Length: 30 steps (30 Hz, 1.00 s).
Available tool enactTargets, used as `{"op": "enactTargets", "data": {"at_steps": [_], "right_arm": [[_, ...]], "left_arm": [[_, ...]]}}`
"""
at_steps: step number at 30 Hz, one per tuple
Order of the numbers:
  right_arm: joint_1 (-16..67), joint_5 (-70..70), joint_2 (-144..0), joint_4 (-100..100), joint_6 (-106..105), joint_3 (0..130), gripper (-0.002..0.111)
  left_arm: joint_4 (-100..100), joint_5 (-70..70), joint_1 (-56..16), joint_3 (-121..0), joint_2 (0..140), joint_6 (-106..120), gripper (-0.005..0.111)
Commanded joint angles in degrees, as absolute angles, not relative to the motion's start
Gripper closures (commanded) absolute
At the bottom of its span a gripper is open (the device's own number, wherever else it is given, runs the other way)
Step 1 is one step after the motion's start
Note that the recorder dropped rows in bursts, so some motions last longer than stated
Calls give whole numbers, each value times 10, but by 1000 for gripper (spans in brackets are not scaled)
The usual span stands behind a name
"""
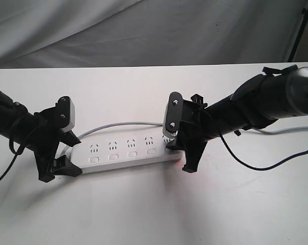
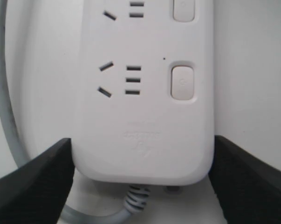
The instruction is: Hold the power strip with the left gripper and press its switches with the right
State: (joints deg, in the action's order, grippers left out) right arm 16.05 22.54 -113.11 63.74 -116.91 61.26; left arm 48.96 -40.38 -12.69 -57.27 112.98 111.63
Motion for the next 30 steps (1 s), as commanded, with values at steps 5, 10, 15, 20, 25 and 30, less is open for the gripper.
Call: {"op": "enactTargets", "data": {"at_steps": [5, 10, 15, 20, 25, 30], "right_arm": [[160, 257, -1072, 632, -1164, 608, 77], [160, 265, -1071, 632, -1164, 608, 78], [160, 267, -1071, 632, -1164, 608, 96], [160, 283, -1061, 633, -1160, 605, 108], [160, 277, -1014, 653, -1159, 577, 108], [160, 255, -934, 679, -1159, 512, 108]], "left_arm": [[490, -408, -129, -576, 1128, 1113, 37], [490, -408, -129, -576, 1128, 1113, 37], [490, -408, -129, -576, 1128, 1115, 37], [490, -408, -129, -576, 1128, 1115, 37], [490, -408, -129, -576, 1128, 1115, 37], [490, -408, -129, -576, 1128, 1115, 37]]}}
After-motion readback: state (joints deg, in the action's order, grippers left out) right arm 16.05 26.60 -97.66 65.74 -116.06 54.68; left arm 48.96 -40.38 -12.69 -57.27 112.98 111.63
